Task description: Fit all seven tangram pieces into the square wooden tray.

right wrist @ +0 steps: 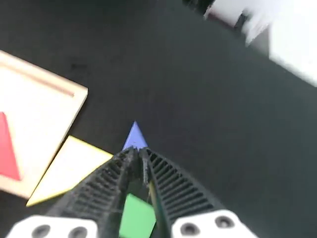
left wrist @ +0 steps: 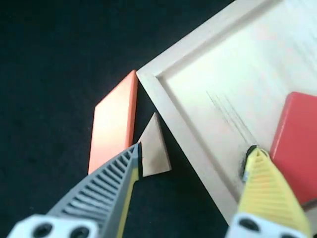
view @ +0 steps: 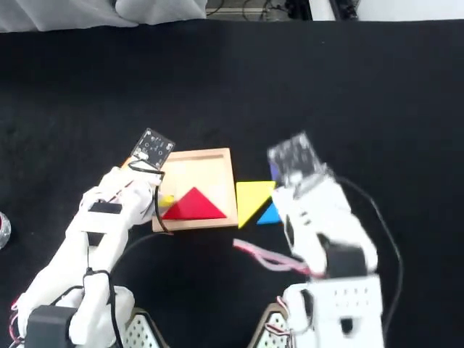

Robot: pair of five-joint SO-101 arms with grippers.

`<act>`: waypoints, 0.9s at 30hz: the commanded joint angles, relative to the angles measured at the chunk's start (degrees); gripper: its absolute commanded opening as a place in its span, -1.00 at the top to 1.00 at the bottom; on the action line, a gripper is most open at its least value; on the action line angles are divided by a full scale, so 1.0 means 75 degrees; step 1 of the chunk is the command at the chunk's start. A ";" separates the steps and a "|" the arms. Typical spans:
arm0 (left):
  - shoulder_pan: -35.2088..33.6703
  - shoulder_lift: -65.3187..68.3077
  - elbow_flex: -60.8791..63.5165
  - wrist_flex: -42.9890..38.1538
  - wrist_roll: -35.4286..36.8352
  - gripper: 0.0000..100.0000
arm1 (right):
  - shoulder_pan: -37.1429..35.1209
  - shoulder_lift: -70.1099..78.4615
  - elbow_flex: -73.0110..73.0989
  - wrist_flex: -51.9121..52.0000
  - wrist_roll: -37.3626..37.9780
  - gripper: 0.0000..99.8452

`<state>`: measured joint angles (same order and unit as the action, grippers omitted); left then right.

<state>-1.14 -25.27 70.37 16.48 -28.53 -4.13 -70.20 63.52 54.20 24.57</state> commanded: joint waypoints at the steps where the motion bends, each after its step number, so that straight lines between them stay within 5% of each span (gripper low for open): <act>1: 0.0111 -0.0234 -0.0006 -0.0117 0.0035 0.34 | -0.0129 0.1893 -0.1459 -0.0188 -0.0469 0.98; 9: 0.0135 -0.0246 -0.0076 0.0410 0.0047 0.34 | -0.0141 0.4120 -0.3007 -0.0211 -0.1313 0.98; 15: 0.0240 -0.1067 0.0170 0.0938 0.0059 0.34 | -0.0129 0.5140 -0.2432 -0.1758 -0.1829 0.98; 20: 0.0229 -0.2344 0.0850 0.0961 0.0082 0.34 | -0.0141 0.5339 -0.1729 -0.2731 -0.1793 0.98; 27: 0.0170 -0.4009 0.1846 0.0867 0.0105 0.34 | -0.0141 0.5398 -0.1670 -0.2192 -0.1313 0.97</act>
<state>-0.18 -50.59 82.42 23.52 -28.18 -4.40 -30.46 51.38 36.35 12.62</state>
